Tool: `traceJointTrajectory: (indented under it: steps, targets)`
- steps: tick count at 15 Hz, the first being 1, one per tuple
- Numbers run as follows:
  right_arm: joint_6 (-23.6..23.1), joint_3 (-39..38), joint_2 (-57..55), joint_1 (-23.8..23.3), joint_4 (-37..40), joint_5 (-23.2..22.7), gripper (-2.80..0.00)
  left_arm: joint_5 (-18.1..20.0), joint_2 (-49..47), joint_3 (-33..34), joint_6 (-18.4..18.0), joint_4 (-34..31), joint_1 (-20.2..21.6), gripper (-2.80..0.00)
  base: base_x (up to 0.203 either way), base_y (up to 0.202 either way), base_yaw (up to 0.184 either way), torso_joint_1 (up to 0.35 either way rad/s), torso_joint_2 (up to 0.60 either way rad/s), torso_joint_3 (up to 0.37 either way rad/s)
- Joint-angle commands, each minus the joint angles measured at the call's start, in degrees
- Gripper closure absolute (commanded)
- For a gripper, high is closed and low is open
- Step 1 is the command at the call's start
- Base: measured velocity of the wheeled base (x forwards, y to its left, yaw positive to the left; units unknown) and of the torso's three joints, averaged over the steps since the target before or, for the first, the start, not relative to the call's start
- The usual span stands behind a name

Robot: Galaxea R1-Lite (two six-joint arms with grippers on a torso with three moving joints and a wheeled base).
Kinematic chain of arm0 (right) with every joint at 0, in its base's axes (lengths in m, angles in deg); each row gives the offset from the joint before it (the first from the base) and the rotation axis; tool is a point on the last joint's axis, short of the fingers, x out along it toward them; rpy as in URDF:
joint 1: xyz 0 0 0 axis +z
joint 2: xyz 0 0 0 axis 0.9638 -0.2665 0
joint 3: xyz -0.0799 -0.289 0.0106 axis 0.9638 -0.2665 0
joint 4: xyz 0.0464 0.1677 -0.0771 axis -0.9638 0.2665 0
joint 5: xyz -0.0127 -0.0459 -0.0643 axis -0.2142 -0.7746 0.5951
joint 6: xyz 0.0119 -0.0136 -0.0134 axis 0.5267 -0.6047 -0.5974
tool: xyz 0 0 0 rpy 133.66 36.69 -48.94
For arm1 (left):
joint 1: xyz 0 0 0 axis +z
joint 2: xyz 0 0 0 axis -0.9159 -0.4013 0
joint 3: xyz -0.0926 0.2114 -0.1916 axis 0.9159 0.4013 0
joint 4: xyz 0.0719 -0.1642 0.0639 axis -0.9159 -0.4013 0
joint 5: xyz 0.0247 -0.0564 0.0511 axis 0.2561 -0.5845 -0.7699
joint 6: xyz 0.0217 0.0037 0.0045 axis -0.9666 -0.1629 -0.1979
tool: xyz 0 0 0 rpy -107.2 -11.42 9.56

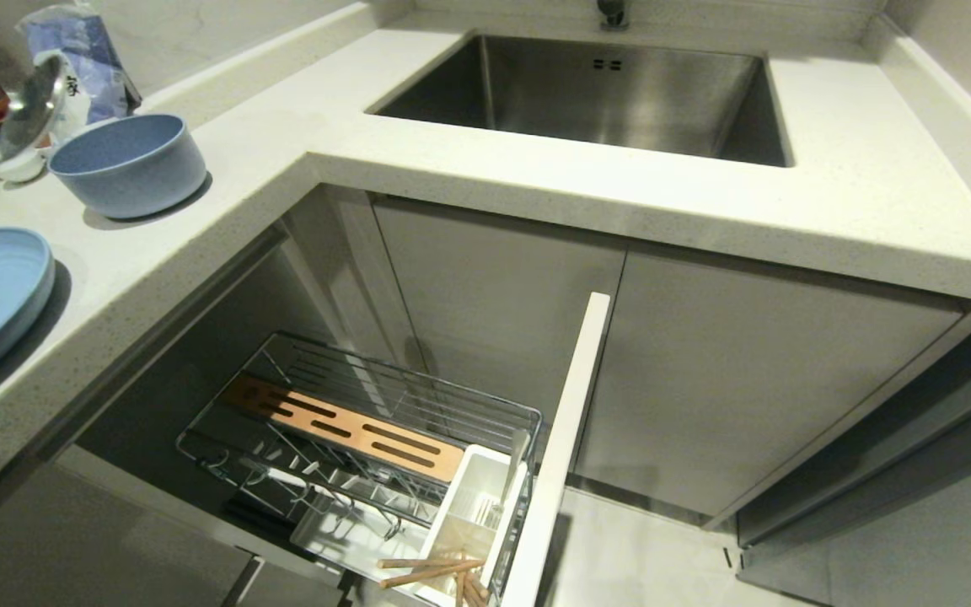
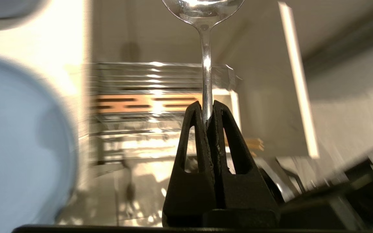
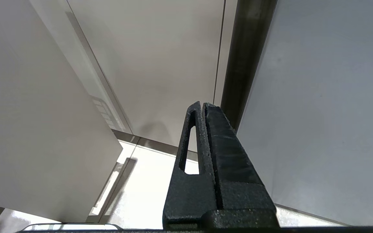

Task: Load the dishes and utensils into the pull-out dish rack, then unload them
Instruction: Pick up the spoon and place it in the cupboard

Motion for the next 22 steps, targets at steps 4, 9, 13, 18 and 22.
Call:
traceJointTrajectory:
  steps: [4, 9, 13, 18, 22]
  targets:
    - [-0.02, -1.49, 0.04, 0.02, -0.06, -0.01, 0.0, -0.92, -13.5, -2.79, 0.13, -13.03, -9.6, 0.0, 0.0, 0.0, 0.0, 0.0, 0.0, 0.0]
    - [-0.04, -1.49, 0.04, 0.02, -0.06, -0.01, 0.0, -7.1, -25.55, -7.12, 6.37, -24.8, -16.24, 0.0, 0.0, 0.0, 0.0, 0.0, 0.0, 0.0]
    - [0.05, -1.49, 0.04, 0.02, -0.06, -0.01, 0.0, -13.65, -34.82, -8.26, 20.06, -27.07, -27.43, 0.0, 0.0, 0.0, 0.0, 0.0, 0.0, 0.0]
    - [0.01, -1.49, 0.04, 0.02, -0.06, -0.01, 0.0, -18.47, -45.1, -9.45, 27.42, -27.26, -31.09, 0.0, 0.0, 0.0, 0.0, 0.0, 0.0, 0.0]
    - [0.05, -1.49, 0.04, 0.02, -0.06, -0.01, 0.0, -18.2, -51.22, -11.22, 27.05, -27.28, -31.69, 0.0, 0.0, 0.0, 0.0, 0.0, 0.0, 0.0]
